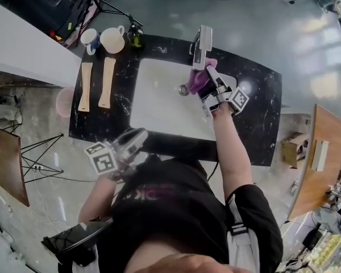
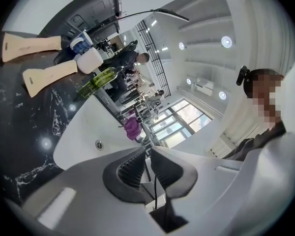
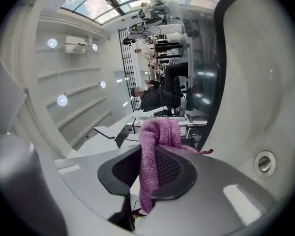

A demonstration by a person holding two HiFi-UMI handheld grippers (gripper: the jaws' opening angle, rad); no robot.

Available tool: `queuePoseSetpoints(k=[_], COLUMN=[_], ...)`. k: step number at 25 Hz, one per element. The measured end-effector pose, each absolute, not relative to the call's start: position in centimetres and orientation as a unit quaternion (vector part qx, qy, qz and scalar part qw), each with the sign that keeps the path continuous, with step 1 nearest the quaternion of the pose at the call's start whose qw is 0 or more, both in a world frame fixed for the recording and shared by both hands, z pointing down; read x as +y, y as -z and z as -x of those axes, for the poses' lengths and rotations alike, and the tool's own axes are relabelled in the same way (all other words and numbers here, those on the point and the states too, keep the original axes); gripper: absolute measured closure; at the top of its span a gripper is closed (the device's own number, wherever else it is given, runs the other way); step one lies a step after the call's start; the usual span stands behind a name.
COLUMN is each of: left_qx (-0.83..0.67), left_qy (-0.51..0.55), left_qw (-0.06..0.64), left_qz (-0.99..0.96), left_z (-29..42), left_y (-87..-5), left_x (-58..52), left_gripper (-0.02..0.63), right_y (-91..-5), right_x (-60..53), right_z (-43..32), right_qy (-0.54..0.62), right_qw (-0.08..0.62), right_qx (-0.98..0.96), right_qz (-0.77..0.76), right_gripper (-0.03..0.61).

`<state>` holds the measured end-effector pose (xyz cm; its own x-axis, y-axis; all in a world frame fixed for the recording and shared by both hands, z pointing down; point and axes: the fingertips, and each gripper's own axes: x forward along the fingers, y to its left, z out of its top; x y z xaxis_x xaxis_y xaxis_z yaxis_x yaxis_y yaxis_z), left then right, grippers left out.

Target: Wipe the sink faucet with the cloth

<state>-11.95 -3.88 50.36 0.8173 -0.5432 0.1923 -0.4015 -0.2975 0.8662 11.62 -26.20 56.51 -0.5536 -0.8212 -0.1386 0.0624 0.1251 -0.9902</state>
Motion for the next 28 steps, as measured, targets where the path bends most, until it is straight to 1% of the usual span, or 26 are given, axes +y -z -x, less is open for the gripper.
queuePoseSetpoints(k=[6,9,12,16,18,20,22,23,26,28], left_qx=[-0.275,-0.262,-0.243,-0.208,-0.191,-0.179,-0.170,-0.167,-0.167,-0.174], left_qy=[0.072,0.070,0.066,0.039,0.027,0.024,0.020,0.015,0.005,0.004], left_qw=[0.508,0.503,0.501,0.504,0.500,0.498,0.497,0.498,0.495,0.494], left_qz=[-0.813,-0.821,-0.828,-0.838,-0.844,-0.848,-0.850,-0.851,-0.853,-0.852], left_z=[13.3,14.0,14.3,12.8,11.4,9.9,8.4,7.6,5.5,4.0], left_y=[-49.3,-48.9,-49.0,-49.9,-50.0,-49.8,-49.8,-49.9,-50.0,-50.1], left_x=[-3.4,-3.4,-3.0,-2.5,-2.4,-2.3,-1.7,-1.5,-1.0,-0.6], left_gripper=[0.583,0.583,0.583,0.583,0.583,0.583,0.583,0.583,0.583,0.583], right_y=[-55.8,-54.2,-51.6,-49.0,-48.6,-49.8,-52.5,-53.4,-54.2,-54.6], right_x=[-23.2,-20.8,-17.1,-11.3,-8.6,-5.9,-3.2,-2.0,0.4,1.2], right_z=[-11.8,-10.6,-8.4,-6.4,-6.4,-7.9,-11.8,-14.4,-21.8,-25.5], right_qy=[0.581,0.564,0.533,0.498,0.476,0.453,0.431,0.420,0.387,0.369], right_qw=[0.363,0.349,0.315,0.250,0.207,0.132,0.041,0.008,-0.047,-0.094], right_qx=[0.657,0.683,0.725,0.766,0.780,0.784,0.761,0.742,0.700,0.687], right_qz=[0.313,0.307,0.302,0.320,0.348,0.403,0.484,0.522,0.598,0.620], right_gripper=[0.505,0.505,0.505,0.503,0.503,0.503,0.503,0.503,0.503,0.503])
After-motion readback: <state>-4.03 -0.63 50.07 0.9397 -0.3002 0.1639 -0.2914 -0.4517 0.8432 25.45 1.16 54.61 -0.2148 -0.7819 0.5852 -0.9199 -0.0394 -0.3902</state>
